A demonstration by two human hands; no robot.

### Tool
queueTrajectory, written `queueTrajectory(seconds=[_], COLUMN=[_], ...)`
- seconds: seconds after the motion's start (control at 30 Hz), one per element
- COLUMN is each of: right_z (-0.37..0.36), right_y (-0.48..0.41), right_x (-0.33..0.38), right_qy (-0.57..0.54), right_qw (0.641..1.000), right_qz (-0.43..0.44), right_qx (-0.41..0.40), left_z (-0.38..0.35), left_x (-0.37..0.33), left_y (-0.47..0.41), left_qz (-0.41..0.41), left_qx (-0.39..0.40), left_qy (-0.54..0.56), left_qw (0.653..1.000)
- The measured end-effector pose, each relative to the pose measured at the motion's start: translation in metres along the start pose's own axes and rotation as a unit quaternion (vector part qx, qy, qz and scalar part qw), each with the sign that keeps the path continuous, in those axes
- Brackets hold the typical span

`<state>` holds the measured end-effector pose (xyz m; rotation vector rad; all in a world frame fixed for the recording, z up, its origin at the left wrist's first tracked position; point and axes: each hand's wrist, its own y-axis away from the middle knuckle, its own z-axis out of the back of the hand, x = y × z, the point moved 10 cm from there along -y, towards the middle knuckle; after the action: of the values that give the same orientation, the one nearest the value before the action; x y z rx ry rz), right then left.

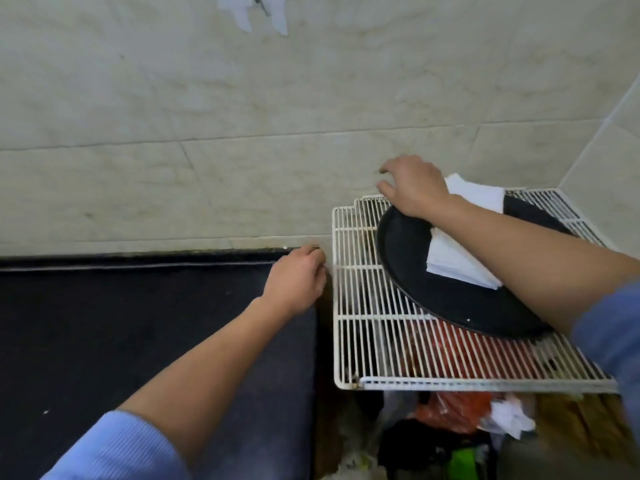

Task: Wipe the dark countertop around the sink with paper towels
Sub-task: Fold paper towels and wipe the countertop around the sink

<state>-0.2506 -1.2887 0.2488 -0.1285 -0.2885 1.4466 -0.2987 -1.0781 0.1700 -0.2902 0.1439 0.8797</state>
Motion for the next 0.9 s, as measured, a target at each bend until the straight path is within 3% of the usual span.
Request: queueTrajectory(seconds=[0.13, 0.43, 0.9], right_z=[-0.024, -0.100, -0.163], right_y=[0.027, 0.132, 0.265], right_x=[0.141, 0.455, 0.854], right_qy=[-0.029, -0.057, -0.050], right_qw=[0.995, 0.961, 0.832], right_qz=[0.090, 0.247, 0.526], right_qx=[0.018, 0.111, 0.169], left_z=[0.022, 0.111, 0.179], left_x=[0.095, 0.289, 0.463], left_y=[0.091, 0.348, 0.690], left_qz=[0.091, 0.245, 0.530], left_qx=[0.038, 0.028, 0.003], left_qy=[-0.034, -0.090, -0.081], left_qw=[0.995, 0.965, 0.844])
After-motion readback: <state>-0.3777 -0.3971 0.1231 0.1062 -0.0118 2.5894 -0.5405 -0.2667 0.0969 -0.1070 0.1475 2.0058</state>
